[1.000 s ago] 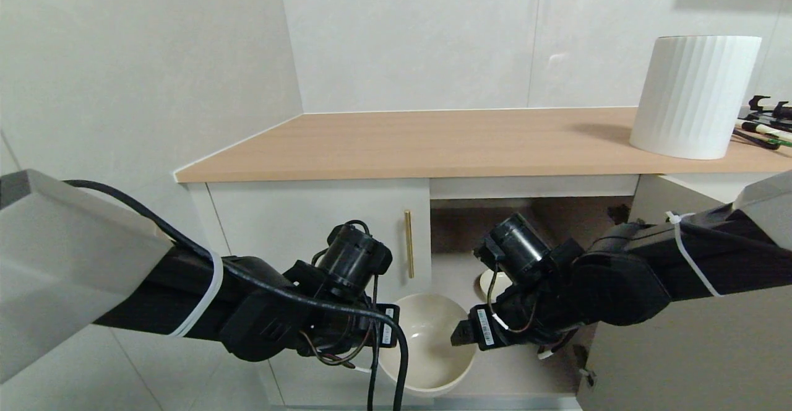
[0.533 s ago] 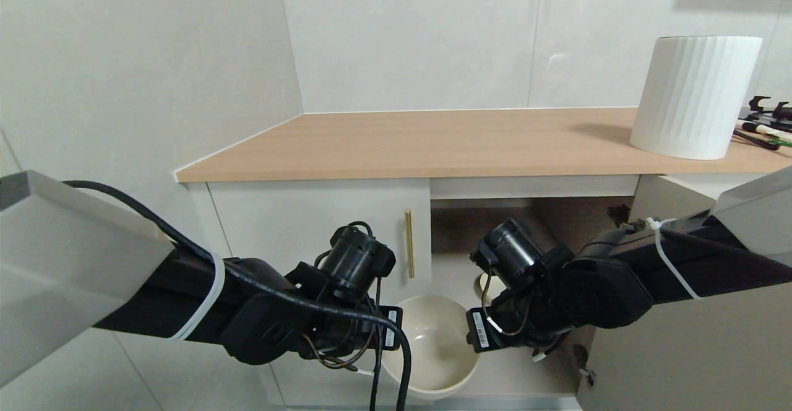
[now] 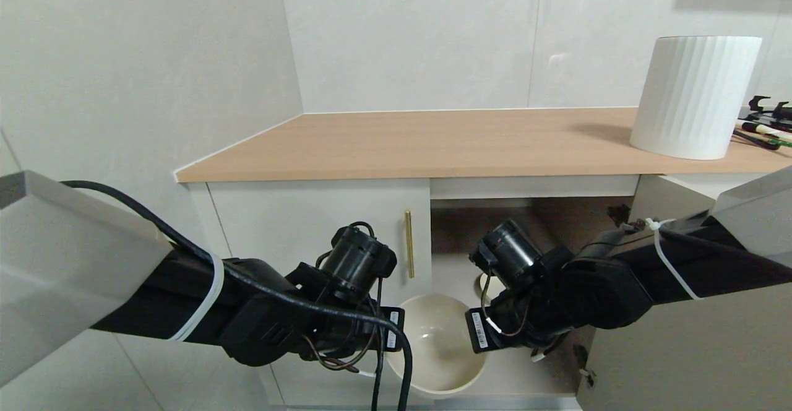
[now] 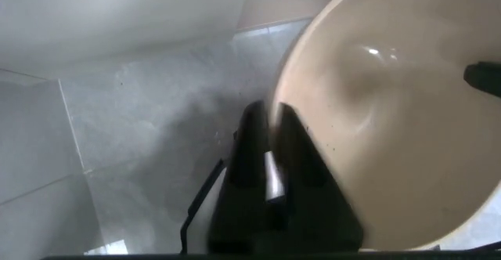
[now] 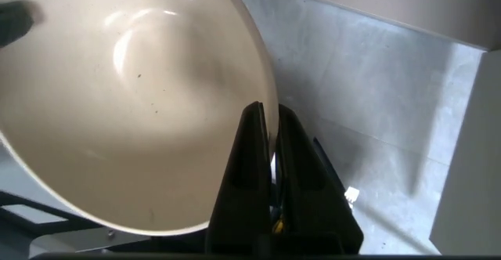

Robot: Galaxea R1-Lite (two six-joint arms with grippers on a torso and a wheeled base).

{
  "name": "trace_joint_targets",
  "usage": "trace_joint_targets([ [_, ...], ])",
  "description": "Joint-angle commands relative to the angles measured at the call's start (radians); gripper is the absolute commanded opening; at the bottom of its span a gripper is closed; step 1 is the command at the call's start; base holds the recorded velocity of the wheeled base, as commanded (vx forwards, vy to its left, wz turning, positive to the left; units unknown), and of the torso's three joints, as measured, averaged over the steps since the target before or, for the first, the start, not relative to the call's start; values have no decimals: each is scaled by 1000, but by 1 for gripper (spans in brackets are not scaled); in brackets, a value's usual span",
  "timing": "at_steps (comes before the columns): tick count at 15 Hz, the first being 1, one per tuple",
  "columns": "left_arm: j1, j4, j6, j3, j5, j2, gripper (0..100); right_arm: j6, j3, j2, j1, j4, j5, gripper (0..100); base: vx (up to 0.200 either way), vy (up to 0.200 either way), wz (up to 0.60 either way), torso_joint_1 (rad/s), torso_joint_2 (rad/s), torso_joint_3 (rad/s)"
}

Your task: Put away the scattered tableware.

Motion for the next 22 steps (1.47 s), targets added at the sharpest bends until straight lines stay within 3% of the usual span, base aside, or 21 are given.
trace_joint_targets([
  [1,1,-2,-1,0,1,-2,100,0,0,3,1,-1,1,0,0,0,0,0,0,0],
  [5,1,-2,-1,0,2,-4,100,29,7,18,-15,-76,-54,0,0,0,0,0,0,0],
  [12,5,-5,-3,-3,2,-19,100,103,59,81,-232,-327,-128,0,0,0,0,0,0,0],
  [14,10,-5,-30,-8,1,-19,100,99,59,135,-275,-392,-139,0,0,0,0,0,0,0],
  [16,12,-6,-35,-9,1,-19,100,95,47,179,-314,-444,-166,0,0,0,0,0,0,0],
  [22,12,-6,-37,-9,1,-25,100,93,-42,293,-401,-467,-196,0,0,0,0,0,0,0],
])
